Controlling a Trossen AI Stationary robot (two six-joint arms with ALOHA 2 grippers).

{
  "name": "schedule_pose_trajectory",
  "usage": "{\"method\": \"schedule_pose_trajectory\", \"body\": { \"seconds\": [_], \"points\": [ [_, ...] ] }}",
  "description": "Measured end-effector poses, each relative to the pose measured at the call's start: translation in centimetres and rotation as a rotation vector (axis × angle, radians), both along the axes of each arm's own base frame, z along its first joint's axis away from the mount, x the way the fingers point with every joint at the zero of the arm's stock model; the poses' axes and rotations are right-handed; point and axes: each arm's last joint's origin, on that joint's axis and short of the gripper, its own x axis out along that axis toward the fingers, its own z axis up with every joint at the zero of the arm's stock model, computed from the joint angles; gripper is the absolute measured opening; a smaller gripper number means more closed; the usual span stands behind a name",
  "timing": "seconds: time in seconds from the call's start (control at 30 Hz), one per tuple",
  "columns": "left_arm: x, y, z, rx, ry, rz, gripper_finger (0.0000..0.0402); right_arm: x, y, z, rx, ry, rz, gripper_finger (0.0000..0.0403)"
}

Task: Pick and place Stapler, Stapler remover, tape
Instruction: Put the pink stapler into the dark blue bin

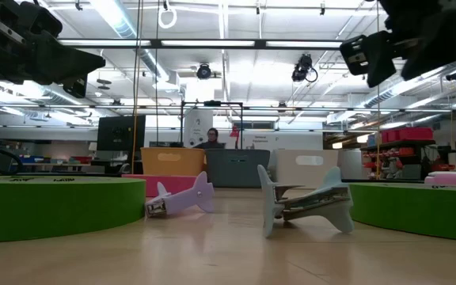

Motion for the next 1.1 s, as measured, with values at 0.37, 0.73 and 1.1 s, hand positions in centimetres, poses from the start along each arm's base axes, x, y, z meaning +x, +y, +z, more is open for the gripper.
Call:
{"method": "schedule_pose_trajectory", "body": {
  "seconds": [0.37,0.73,1.1],
  "points": [
    [0.0,0.0,0.0,0.000,0.000,0.000,0.0010,-1.0,1.5,-0.6,-0.142,0.038,0.130,0.0169],
    [0.0,0.0,0.0,0.000,0.000,0.000,0.0010,-2.7,2.5,-1.4,-0.423,0.113,0.200,0.0190],
    [0.0,0.0,0.0,0.000,0.000,0.000,0.0010,-3.8,3.9,-1.6,-0.594,0.081,0.415,0.0246]
  ]
}}
